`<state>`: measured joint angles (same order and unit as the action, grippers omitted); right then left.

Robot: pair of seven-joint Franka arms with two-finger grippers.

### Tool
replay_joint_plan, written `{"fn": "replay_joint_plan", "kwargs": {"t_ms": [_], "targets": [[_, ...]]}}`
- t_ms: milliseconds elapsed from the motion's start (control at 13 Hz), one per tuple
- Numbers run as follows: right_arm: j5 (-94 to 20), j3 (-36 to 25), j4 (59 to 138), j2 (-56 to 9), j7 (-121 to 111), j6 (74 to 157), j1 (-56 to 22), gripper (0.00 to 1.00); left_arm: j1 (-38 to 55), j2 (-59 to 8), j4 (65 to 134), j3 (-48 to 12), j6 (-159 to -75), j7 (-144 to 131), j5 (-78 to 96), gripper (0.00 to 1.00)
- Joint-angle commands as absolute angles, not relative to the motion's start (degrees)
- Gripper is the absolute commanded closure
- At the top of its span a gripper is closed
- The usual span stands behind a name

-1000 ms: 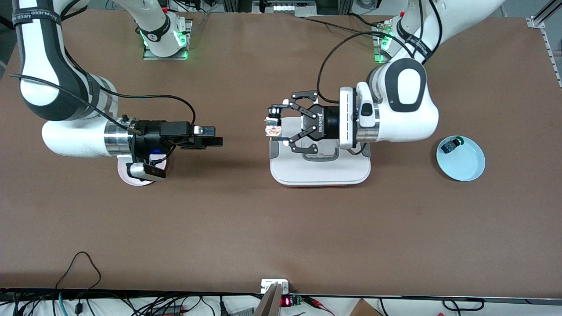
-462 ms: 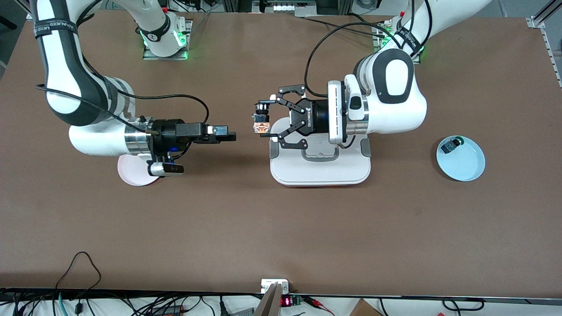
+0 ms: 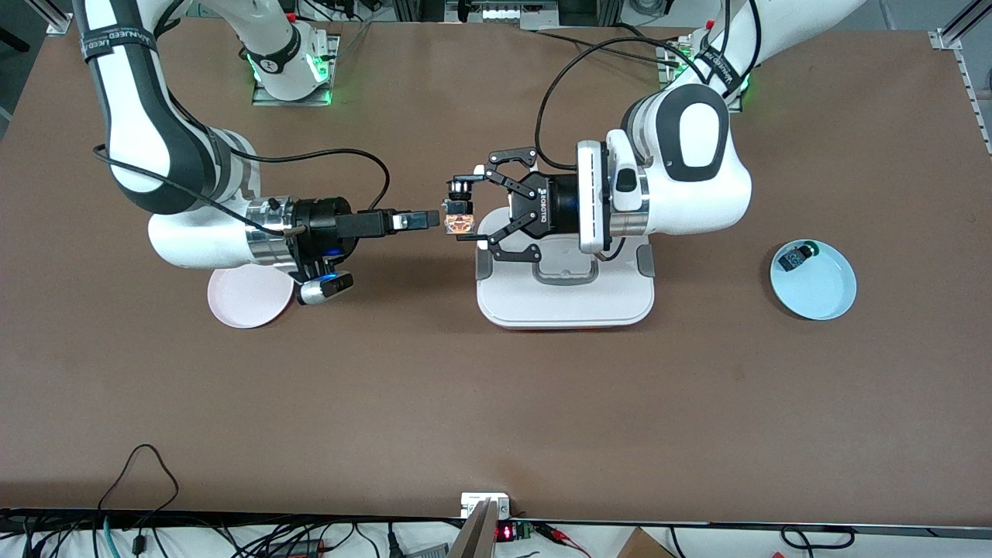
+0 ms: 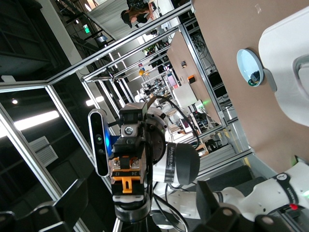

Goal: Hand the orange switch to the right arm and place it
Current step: 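Close the right gripper on the orange switch beside the left gripper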

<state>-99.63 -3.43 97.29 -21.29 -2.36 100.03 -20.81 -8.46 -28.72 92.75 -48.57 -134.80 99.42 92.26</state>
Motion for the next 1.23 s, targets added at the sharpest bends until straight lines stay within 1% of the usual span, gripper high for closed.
{"fn": "replay_joint_plan", "kwargs": {"t_ms": [0,308,538,692,846,923,1154], "targets": [[-100.6,-3.1,97.3,-20.7,-0.7,101.7,-21.7,0.01,-8.0,-28.5,91.9,-48.6,-135.5,99.3,95.0,1.00],[-103.3,-1.0,97.2,-20.7,-0.3,105.3,-22.2,0.01,-7.9,-28.6,92.4,-48.3,-135.5,100.1,94.0,1.00],[-103.3,-0.1,96.9,-20.7,1.3,106.0,-22.1,0.02,-7.7,-28.9,92.6,-47.9,-136.1,101.9,91.0,1.00],[-103.3,-0.1,96.9,-20.7,1.3,106.0,-22.2,0.05,-7.6,-29.2,92.8,-47.9,-136.3,102.2,90.9,1.00],[-103.2,-0.1,96.8,-20.6,1.2,106.0,-22.2,0.15,-7.3,-29.2,92.7,-47.9,-136.3,102.2,90.9,1.00],[-103.2,-0.1,96.8,-20.7,0.9,106.0,-22.2,0.23,-7.3,-29.2,92.8,-47.9,-136.4,102.2,90.9,1.00],[-102.9,-0.1,96.8,-20.8,0.2,105.4,-21.9,0.42,-7.3,-29.4,92.7,-47.9,-136.4,102.2,91.0,1.00]]}}
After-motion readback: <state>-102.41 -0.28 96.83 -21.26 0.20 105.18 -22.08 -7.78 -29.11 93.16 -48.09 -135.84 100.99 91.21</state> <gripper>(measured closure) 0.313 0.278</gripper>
